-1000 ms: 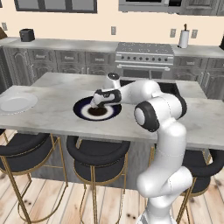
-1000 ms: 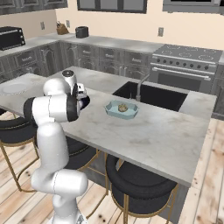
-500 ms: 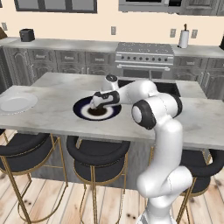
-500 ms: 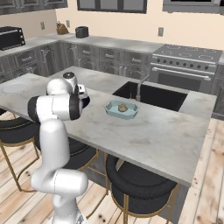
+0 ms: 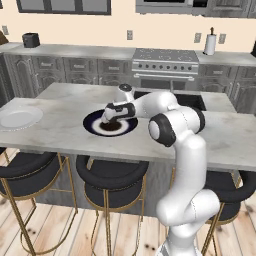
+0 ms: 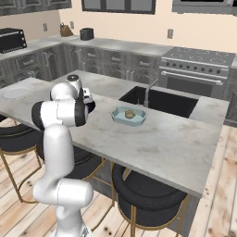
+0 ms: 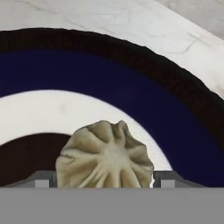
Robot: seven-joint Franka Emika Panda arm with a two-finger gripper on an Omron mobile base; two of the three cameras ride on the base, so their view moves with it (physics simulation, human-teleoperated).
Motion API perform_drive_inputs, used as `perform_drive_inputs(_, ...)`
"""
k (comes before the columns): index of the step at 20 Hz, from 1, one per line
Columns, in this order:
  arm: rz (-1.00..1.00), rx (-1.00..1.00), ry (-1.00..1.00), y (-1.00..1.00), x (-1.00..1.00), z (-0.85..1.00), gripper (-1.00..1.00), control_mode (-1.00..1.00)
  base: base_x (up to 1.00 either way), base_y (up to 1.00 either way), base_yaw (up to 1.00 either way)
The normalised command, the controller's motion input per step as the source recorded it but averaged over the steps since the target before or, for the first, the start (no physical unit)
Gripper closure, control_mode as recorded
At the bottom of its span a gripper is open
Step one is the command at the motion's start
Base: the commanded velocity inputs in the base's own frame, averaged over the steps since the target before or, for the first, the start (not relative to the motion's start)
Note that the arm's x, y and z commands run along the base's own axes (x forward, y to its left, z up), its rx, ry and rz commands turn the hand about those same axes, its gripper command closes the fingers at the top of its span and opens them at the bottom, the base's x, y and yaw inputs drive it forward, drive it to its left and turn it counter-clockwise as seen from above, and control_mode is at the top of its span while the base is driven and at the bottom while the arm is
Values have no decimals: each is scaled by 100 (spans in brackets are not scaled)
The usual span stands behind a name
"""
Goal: Place two dumplings into each of the tupperware containers and then place the containers in the fridge.
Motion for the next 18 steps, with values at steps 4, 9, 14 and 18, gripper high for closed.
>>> perform_drive_inputs(4, -20, 12, 0, -46, -30, -33, 100, -100, 0, 0, 0)
perform_drive_inputs(9, -37, 17, -1, -77, -80, 1, 100, -100, 0, 0, 0)
perform_drive_inputs(14, -30, 2, -16, -68, -92, 52, 100, -100, 0, 0, 0)
perform_drive_inputs(18, -26, 0, -12, -66, -58, 100, 100, -100, 0, 0, 0)
